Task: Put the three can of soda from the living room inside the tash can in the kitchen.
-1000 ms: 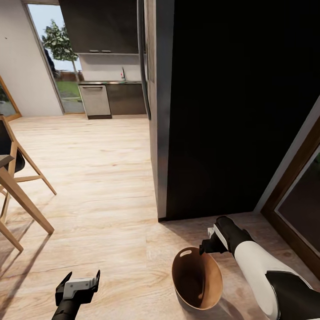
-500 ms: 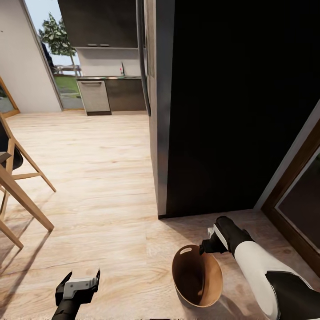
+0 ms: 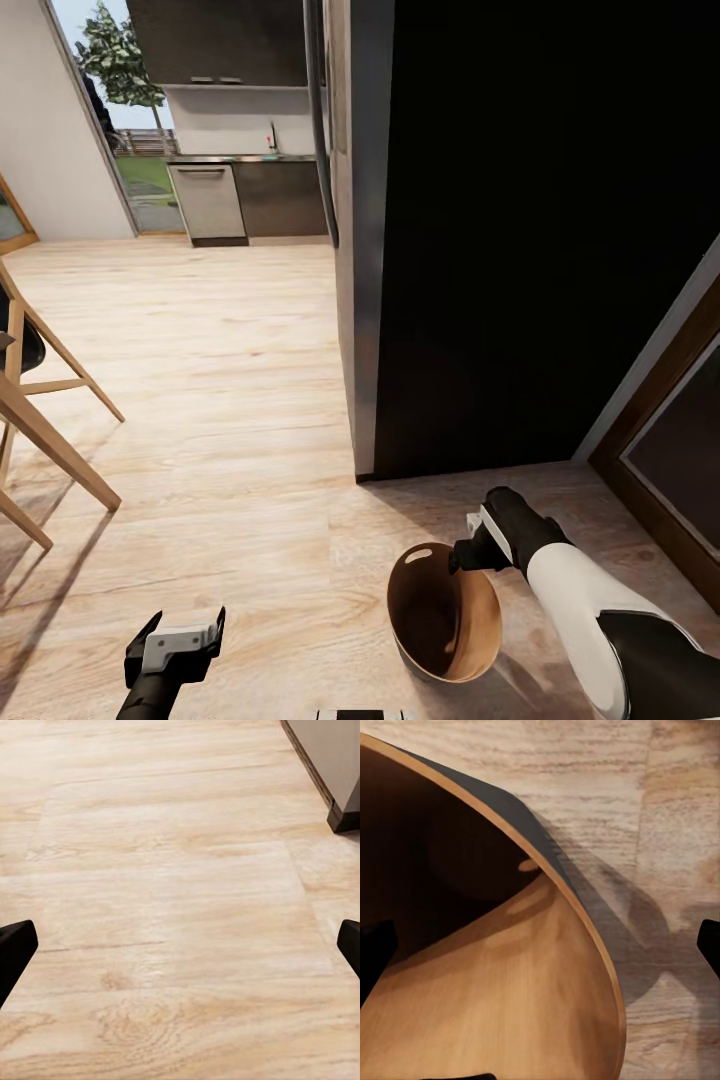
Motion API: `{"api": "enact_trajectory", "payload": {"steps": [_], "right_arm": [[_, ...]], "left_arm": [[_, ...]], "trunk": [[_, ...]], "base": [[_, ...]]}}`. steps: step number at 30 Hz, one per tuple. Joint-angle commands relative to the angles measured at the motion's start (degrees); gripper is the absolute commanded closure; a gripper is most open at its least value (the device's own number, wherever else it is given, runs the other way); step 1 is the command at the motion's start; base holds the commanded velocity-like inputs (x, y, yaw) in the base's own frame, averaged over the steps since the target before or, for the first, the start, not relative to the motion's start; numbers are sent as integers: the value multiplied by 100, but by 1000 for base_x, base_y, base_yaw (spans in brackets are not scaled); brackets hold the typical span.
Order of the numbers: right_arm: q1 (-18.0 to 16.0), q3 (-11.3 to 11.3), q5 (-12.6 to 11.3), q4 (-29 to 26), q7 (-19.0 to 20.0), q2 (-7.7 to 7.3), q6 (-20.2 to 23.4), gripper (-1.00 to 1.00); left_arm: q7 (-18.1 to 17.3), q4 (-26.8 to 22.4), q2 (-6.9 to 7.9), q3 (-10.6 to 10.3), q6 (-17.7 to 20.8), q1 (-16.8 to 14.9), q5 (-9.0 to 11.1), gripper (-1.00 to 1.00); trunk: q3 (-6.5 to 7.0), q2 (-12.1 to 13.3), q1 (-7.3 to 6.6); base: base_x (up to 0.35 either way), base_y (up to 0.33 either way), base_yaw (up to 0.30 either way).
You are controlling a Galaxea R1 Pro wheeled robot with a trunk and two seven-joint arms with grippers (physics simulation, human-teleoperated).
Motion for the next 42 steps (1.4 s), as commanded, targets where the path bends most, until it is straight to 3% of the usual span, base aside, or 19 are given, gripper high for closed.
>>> {"api": "enact_trajectory", "payload": {"steps": [1,8,16,42], "right_arm": [[0,0,0,0,0,0,0,-100],[2,-3,0,0,0,1,-5,-100],[19,-14,0,-6,1,-35,-7,-100],[144,-17,0,-14,2,-155,-11,-100]], "left_arm": [[0,-2,0,-2,-1,0,0,-100],[0,-18,0,1,-5,-1,0,-100],[0,-24,0,1,25,0,0,-100],[9,-26,0,0,-6,0,0,-100]], "trunk": [[0,0,0],[0,0,0],[-177,-11,21],[-177,-11,21]], "base": [[0,0,0],[0,0,0],[0,0,0],[0,0,0]]}}
